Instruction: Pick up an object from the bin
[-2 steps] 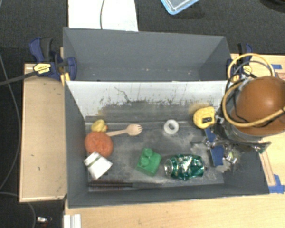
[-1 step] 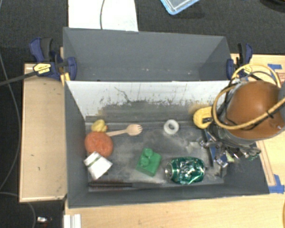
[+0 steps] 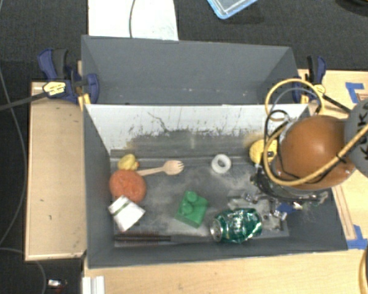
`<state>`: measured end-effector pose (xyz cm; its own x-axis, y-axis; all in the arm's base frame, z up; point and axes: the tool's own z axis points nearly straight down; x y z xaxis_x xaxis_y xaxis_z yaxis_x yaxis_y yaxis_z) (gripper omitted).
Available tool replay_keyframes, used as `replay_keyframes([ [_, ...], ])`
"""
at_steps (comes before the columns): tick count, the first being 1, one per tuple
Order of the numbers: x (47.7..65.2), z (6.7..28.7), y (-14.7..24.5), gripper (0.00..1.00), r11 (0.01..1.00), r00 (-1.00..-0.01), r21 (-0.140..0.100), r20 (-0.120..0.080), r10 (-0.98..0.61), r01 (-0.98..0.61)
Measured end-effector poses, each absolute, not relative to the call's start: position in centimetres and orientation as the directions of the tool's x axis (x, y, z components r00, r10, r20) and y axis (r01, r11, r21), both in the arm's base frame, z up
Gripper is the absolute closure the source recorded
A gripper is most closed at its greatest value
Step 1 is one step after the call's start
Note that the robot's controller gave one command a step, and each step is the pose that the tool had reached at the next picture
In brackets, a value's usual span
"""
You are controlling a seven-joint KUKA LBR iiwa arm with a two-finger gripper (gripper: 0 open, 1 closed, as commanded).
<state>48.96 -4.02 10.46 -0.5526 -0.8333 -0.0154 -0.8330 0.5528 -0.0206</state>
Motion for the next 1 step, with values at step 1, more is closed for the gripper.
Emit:
replay_keyframes([
  [1, 48.99, 7.66, -0.45, 0.0, 0.543, -0.543, -0.014, -0.011, -0.84, -0.84],
])
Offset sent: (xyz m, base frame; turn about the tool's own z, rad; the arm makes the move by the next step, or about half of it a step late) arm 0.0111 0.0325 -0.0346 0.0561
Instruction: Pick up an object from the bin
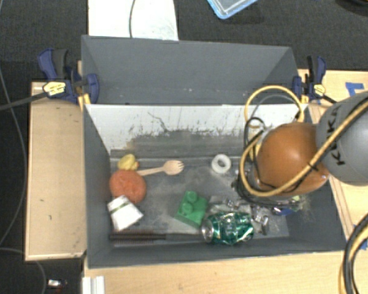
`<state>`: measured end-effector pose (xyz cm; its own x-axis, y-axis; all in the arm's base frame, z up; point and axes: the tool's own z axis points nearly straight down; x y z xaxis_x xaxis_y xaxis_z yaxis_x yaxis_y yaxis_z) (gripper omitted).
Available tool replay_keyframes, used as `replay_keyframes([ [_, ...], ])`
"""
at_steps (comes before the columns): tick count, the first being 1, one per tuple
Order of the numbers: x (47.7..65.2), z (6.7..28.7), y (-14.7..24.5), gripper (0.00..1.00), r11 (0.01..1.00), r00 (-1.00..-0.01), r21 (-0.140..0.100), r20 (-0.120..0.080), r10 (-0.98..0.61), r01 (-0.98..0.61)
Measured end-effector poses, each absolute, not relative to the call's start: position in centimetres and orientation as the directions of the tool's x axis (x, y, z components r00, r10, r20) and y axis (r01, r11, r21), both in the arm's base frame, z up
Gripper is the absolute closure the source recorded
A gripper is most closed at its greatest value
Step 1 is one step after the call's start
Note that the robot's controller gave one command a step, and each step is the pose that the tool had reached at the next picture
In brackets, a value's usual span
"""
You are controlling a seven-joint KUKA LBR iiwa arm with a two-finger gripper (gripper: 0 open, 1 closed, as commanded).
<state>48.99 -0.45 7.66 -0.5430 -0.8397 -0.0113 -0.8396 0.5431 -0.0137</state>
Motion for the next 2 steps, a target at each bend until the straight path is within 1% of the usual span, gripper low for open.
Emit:
replay_keyframes([
  [1, 49.5, 7.0, 0.6, 0.0, 0.563, -0.563, -0.015, -0.015, -0.826, -0.826],
  [2, 49.3, 12.6, 1.0, 0.0, 0.557, -0.557, -0.01, -0.011, -0.831, -0.831],
])
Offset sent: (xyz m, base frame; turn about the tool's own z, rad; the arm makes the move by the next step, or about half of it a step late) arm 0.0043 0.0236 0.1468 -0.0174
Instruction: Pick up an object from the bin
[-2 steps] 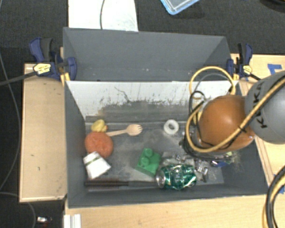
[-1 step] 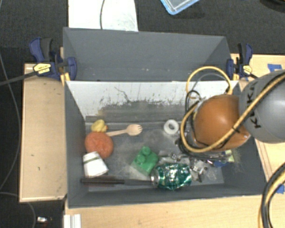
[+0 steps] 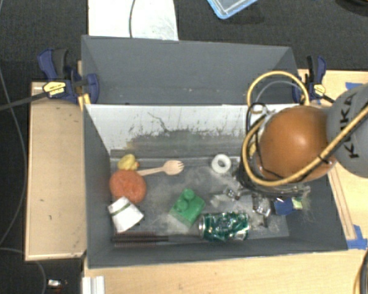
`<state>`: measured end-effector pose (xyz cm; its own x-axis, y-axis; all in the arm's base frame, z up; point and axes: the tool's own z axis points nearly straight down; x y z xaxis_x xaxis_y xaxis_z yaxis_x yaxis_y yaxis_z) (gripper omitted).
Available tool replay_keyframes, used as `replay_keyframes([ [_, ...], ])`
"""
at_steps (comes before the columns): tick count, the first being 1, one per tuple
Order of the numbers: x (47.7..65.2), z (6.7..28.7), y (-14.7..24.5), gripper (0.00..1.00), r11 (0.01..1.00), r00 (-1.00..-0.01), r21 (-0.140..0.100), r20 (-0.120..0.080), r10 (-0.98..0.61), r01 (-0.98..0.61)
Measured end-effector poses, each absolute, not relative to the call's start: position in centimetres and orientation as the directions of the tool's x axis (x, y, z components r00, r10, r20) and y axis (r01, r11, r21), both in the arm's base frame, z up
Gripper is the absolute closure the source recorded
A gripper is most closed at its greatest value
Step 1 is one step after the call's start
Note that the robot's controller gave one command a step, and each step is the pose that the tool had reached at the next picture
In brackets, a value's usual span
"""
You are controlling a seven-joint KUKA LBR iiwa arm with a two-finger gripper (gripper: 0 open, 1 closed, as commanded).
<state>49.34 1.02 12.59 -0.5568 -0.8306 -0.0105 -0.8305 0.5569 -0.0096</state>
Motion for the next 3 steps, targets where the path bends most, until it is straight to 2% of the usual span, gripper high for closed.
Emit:
replay_keyframes([
  [1, 49.2, 18.2, -0.5, 0.0, 0.561, -0.561, -0.017, -0.016, -0.828, -0.828],
  [2, 49.4, 11.5, 3.3, 0.0, 0.402, -0.402, -0.022, -0.016, -0.916, -0.915],
  [3, 49.0, 9.3, 3.1, 0.0, 0.364, -0.364, -0.022, -0.013, -0.931, -0.931],
])
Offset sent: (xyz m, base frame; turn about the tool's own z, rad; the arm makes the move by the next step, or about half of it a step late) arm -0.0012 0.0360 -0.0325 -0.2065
